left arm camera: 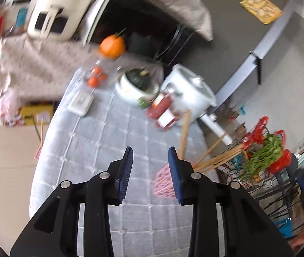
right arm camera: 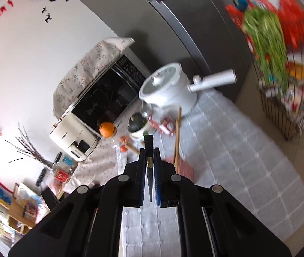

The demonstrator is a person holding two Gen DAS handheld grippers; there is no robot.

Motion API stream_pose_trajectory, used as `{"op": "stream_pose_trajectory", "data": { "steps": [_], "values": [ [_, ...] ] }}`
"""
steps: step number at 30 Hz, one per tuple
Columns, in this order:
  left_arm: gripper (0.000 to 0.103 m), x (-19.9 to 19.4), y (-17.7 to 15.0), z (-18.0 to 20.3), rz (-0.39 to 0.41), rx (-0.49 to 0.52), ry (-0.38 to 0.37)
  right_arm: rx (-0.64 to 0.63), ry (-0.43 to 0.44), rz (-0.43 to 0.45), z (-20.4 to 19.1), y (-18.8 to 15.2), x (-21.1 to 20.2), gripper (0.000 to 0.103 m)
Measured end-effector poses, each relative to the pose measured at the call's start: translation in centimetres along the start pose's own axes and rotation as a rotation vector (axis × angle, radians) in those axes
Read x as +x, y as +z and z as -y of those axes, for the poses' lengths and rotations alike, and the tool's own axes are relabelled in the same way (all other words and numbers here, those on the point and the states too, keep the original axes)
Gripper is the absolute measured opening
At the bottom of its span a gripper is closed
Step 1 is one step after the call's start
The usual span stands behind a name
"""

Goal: Organize utensils
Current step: 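Lower the black chopstick into the pink holder and open the right tool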

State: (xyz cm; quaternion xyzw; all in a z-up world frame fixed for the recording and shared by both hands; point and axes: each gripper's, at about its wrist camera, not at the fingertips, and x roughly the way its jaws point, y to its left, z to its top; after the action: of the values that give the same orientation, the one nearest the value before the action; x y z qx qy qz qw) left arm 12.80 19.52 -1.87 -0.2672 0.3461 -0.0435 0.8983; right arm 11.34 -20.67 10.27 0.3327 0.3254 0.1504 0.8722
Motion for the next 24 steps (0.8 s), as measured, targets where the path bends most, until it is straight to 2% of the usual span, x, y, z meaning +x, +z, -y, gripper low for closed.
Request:
{"op": "stream_pose_trajectory", "data": {
  "steps": [5, 12, 16, 18, 19, 20, 21, 23, 24],
  "values": [
    [0.032, 0.6, 0.3, -1.9, -0.032, -0.050, -0.005, -0.073, -0.074, 0.006, -2.8, 1.6, 2.7, 0.007],
    [0.032, 0.3, 0.3, -2.0, -0.042, -0.047, -0.030, -0.161, -0.227, -0.045, -3.9, 1.5, 10.2, 0.007],
    [0.032, 0.1, 0.2, -1.1, -0.040, -0.012, -0.053, -0.145, -0.240, -0.073, -3.7, 1.5, 12.9, 0.014],
    [0.040, -0.8, 0.1, -0.2, -0.009, 0.026, -0.057, -0.111, -0.203, -0.063, -3.5, 1.4, 12.4, 0.026],
    [0.049, -1.3, -0.1, 0.3, 0.015, 0.046, -0.051, -0.100, -0.191, -0.045, -3.3, 1.2, 11.6, 0.039],
    [0.060, -1.9, -0.3, 1.0, 0.043, 0.071, -0.041, -0.091, -0.194, -0.030, -3.3, 0.9, 11.2, 0.044],
    [0.067, -2.4, -0.5, 1.6, 0.067, 0.092, -0.031, -0.092, -0.204, -0.009, -3.2, 0.3, 10.4, 0.050],
    [0.089, -3.6, -1.2, 3.4, 0.134, 0.160, 0.017, -0.112, -0.260, 0.028, -3.0, -1.0, 8.8, 0.061],
    [0.094, -4.3, -1.8, 4.7, 0.184, 0.218, 0.059, -0.131, -0.309, 0.054, -2.9, -2.0, 7.7, 0.072]
  ]
}}
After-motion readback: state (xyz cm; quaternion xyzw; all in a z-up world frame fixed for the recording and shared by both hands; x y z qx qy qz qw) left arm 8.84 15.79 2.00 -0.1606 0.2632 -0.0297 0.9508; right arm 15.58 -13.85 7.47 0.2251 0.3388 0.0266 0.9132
